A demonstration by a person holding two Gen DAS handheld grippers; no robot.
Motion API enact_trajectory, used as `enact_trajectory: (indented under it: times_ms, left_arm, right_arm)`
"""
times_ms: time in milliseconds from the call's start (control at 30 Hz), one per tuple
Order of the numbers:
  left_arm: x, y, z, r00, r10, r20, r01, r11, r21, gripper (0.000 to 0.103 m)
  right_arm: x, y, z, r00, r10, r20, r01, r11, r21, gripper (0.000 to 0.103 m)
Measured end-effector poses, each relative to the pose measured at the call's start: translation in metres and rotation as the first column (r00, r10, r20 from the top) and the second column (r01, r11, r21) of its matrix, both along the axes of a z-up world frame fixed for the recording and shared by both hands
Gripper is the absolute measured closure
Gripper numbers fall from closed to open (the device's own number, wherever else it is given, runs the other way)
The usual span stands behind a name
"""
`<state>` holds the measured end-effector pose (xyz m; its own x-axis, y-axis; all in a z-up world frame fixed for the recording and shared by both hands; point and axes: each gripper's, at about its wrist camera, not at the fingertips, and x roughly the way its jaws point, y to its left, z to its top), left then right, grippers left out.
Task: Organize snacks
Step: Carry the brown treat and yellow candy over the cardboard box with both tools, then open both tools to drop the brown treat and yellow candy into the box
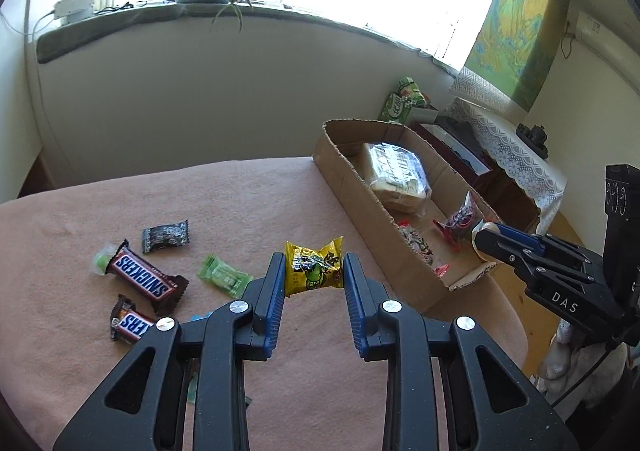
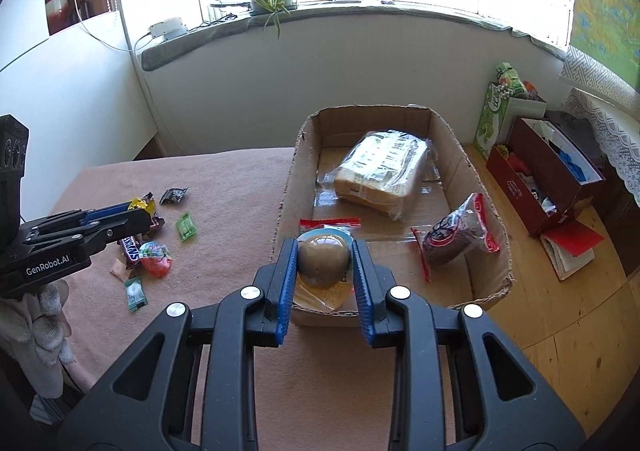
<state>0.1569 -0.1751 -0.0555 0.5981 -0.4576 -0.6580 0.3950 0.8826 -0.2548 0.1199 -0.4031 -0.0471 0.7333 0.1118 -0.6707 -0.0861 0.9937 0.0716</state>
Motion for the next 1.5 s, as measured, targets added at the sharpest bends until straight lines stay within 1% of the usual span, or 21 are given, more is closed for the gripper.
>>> enact_trajectory:
  times_ms: [133, 300, 367, 733, 867, 1000, 1067, 1100, 1167, 1200, 1267, 1300, 1333, 1400, 1500]
  left_arm:
    - [0.007, -0.023, 0.004, 0.999, -0.040, 0.007, 0.040, 0.999, 0.007, 0.076]
    - [0.016, -0.045, 0.009, 0.997, -0.074, 0.012, 0.074, 0.997, -0.005, 0.076]
    - [0.021, -0.054, 0.010, 0.996, -0.084, 0.017, 0.084, 0.996, 0.004, 0.076]
    - [0.049, -0.097, 0.004, 0.992, -0.126, 0.000, 0.126, 0.992, 0.014, 0.076]
    - [0.053, -0.105, 0.001, 0.991, -0.133, -0.002, 0.133, 0.991, 0.015, 0.076]
    - [0.056, -0.108, 0.000, 0.990, -0.140, -0.010, 0.140, 0.990, 0.010, 0.073]
    - [0.057, -0.110, -0.001, 0.989, -0.146, -0.013, 0.146, 0.989, 0.017, 0.069]
    - [0.056, -0.110, 0.000, 0.990, -0.143, -0.009, 0.143, 0.989, 0.020, 0.067]
    - [0.057, -0.109, 0.000, 0.990, -0.140, -0.012, 0.140, 0.990, 0.015, 0.056]
    - [0.057, -0.109, 0.000, 0.990, -0.138, -0.013, 0.138, 0.990, 0.016, 0.055]
    - [0.058, -0.108, 0.001, 0.990, -0.137, -0.015, 0.137, 0.990, 0.017, 0.051]
    - [0.058, -0.108, 0.001, 0.991, -0.136, -0.013, 0.136, 0.991, 0.017, 0.051]
    - [0.057, -0.108, 0.002, 0.991, -0.134, -0.012, 0.134, 0.991, 0.017, 0.051]
    - [0.056, -0.106, 0.003, 0.991, -0.133, -0.010, 0.133, 0.991, 0.017, 0.051]
    - [0.055, -0.102, 0.006, 0.992, -0.126, -0.008, 0.126, 0.992, 0.012, 0.051]
  right_arm:
    - [0.002, -0.018, 0.001, 1.000, -0.031, 0.001, 0.031, 0.999, -0.007, 0.075]
    - [0.008, -0.035, -0.004, 0.998, -0.060, -0.007, 0.060, 0.998, -0.005, 0.075]
    - [0.011, -0.040, -0.006, 0.998, -0.065, -0.011, 0.065, 0.998, -0.003, 0.075]
    - [0.029, -0.052, -0.017, 0.997, -0.074, -0.032, 0.075, 0.997, 0.011, 0.075]
    - [0.033, -0.052, -0.021, 0.997, -0.072, -0.038, 0.072, 0.997, 0.011, 0.074]
    - [0.035, -0.053, -0.023, 0.996, -0.073, -0.043, 0.073, 0.997, 0.010, 0.073]
    - [0.035, -0.054, -0.024, 0.996, -0.075, -0.043, 0.075, 0.997, 0.010, 0.072]
    - [0.035, -0.053, -0.024, 0.996, -0.074, -0.043, 0.074, 0.997, 0.010, 0.071]
    - [0.035, -0.053, -0.024, 0.996, -0.076, -0.042, 0.077, 0.997, 0.005, 0.068]
    - [0.034, -0.052, -0.023, 0.996, -0.080, -0.038, 0.080, 0.997, 0.002, 0.064]
    - [0.033, -0.052, -0.022, 0.996, -0.087, -0.026, 0.087, 0.996, -0.004, 0.043]
    - [0.032, -0.051, -0.021, 0.996, -0.087, -0.019, 0.087, 0.996, -0.004, 0.040]
    - [0.031, -0.051, -0.020, 0.996, -0.085, -0.016, 0.085, 0.996, -0.004, 0.037]
    - [0.029, -0.049, -0.019, 0.997, -0.083, -0.012, 0.083, 0.997, -0.008, 0.036]
    - [0.027, -0.047, -0.017, 0.996, -0.084, -0.006, 0.084, 0.996, -0.015, 0.031]
